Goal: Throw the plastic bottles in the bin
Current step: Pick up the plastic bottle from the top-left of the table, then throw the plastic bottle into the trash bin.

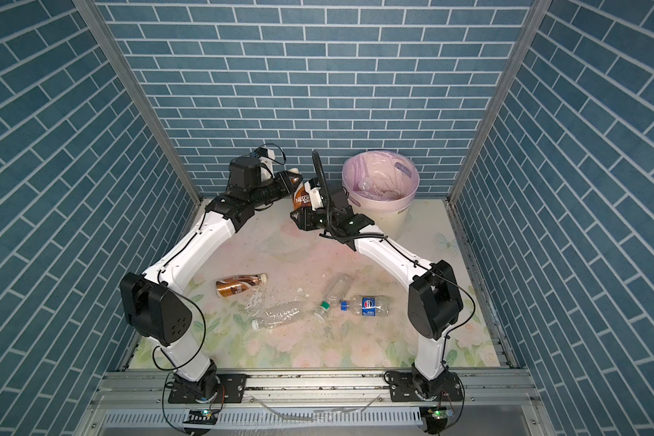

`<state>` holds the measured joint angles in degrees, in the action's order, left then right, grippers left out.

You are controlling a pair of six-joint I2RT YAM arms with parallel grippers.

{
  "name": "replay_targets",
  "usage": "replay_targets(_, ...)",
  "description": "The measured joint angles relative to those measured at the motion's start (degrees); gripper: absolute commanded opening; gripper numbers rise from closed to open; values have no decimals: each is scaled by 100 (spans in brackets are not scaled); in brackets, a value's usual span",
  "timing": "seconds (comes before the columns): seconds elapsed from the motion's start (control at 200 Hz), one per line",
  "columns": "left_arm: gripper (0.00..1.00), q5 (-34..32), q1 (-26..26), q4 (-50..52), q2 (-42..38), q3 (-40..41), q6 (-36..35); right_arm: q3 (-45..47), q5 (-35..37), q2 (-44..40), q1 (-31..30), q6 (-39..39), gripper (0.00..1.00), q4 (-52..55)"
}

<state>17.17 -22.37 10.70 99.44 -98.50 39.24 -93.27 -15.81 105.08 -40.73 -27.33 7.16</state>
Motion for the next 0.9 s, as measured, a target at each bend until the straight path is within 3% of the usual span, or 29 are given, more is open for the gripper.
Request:
replay_targets(0.105, 49, 4, 0, 2, -15, 33, 0, 0, 31, -26, -4, 61, 38, 85)
replay_targets(0.235, 74, -17, 2, 24, -17, 55, 28, 0, 140, -116, 0, 111, 36, 201)
replay_targets(0.34, 86, -20, 0, 83, -74, 55, 9, 0, 295, -256, 17, 179, 34, 343)
replay_targets(0.4, 99, -13, 20, 140, -144, 55, 2, 0, 389, -363, 28, 258, 34, 485)
replay_targets(0.635, 99, -79, 308, 203, -879, 59, -9, -114, 1043, -896, 74, 839, 33, 1250)
replay_targets(0.9, 99, -61, 350, -323, -1873, 321, -46, -1016, 2625, -1891, 166, 2009, 30, 1884)
